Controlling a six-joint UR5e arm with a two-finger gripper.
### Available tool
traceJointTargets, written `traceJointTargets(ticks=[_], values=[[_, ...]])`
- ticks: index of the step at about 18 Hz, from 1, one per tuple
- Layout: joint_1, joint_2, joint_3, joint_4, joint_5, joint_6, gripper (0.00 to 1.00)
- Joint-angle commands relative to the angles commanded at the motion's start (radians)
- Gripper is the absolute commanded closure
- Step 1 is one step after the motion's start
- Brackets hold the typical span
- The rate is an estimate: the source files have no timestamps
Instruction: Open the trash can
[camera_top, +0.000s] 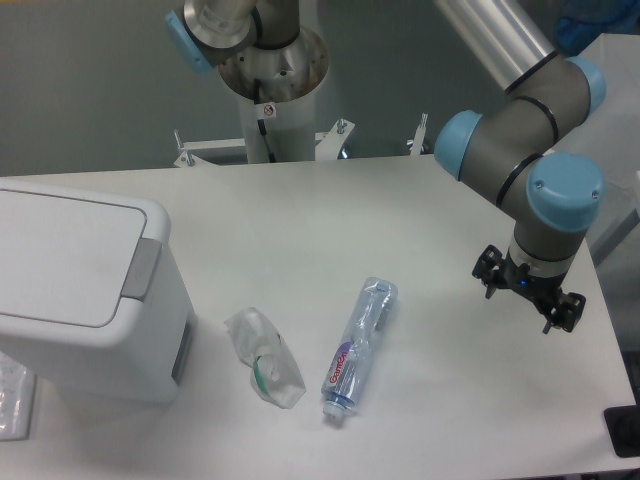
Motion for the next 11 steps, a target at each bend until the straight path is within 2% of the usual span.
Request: traceJointTargets(ticks=[3, 7, 9, 11], values=[[0.015, 0.005, 0.000, 0.000, -0.104, -0.072, 0.00], [0.003, 0.006, 0.024, 0.000, -0.120, -0.290, 0.00], [-0.014, 0.009, 0.029, 0.000, -0.146, -0.357, 0.00], [-0.037, 0.047, 0.031, -0.002, -0.175, -0.440, 0.00]])
